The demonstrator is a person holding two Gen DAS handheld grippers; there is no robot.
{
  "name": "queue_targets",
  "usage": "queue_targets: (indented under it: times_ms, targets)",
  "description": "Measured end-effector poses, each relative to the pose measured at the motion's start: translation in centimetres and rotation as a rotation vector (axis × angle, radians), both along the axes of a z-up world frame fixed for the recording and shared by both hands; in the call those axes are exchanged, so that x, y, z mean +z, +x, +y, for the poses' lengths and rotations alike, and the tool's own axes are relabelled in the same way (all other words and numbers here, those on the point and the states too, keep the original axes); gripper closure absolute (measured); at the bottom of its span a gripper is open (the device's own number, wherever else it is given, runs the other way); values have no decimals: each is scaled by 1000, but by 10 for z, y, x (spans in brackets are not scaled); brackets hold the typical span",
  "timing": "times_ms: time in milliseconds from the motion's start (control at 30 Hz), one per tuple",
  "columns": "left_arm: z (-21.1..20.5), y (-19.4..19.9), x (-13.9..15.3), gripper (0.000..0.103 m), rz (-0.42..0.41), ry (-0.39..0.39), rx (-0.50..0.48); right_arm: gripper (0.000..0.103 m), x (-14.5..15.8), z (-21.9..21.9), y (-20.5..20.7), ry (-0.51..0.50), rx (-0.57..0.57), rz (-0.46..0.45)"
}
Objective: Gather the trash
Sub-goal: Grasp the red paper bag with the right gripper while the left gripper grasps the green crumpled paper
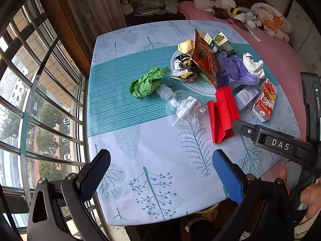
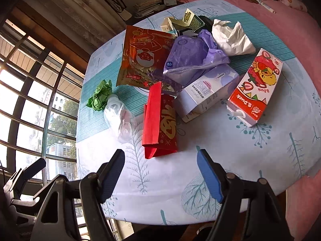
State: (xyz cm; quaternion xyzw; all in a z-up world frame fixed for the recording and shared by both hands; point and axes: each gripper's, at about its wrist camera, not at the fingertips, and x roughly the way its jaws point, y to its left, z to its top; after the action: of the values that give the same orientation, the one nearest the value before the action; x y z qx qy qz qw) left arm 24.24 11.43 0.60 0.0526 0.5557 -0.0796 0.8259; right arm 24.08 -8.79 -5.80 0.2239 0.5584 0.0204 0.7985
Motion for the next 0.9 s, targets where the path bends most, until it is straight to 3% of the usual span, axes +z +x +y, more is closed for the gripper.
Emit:
queue_targets:
  times_ms: [133, 300, 433, 600, 800, 900]
  targets:
    - [17, 25, -10, 2, 25, -12, 16, 33, -22, 7, 25, -10, -27, 40]
    - [33, 56, -16, 2, 26, -2, 11, 47, -45, 18, 41, -59, -20, 101]
    - [34, 83, -22, 2, 20, 25, -31, 56, -45, 29, 43, -106, 5, 82]
    - [29, 119, -39, 2, 26, 61, -75, 66, -43, 28, 43, -80, -8, 63]
    - [27, 160, -64, 2, 109, -24, -88, 71, -32, 20, 38, -80, -14, 71]
    - [22, 173, -78, 4, 138, -29, -103, 71, -27, 19, 33, -93, 1, 69]
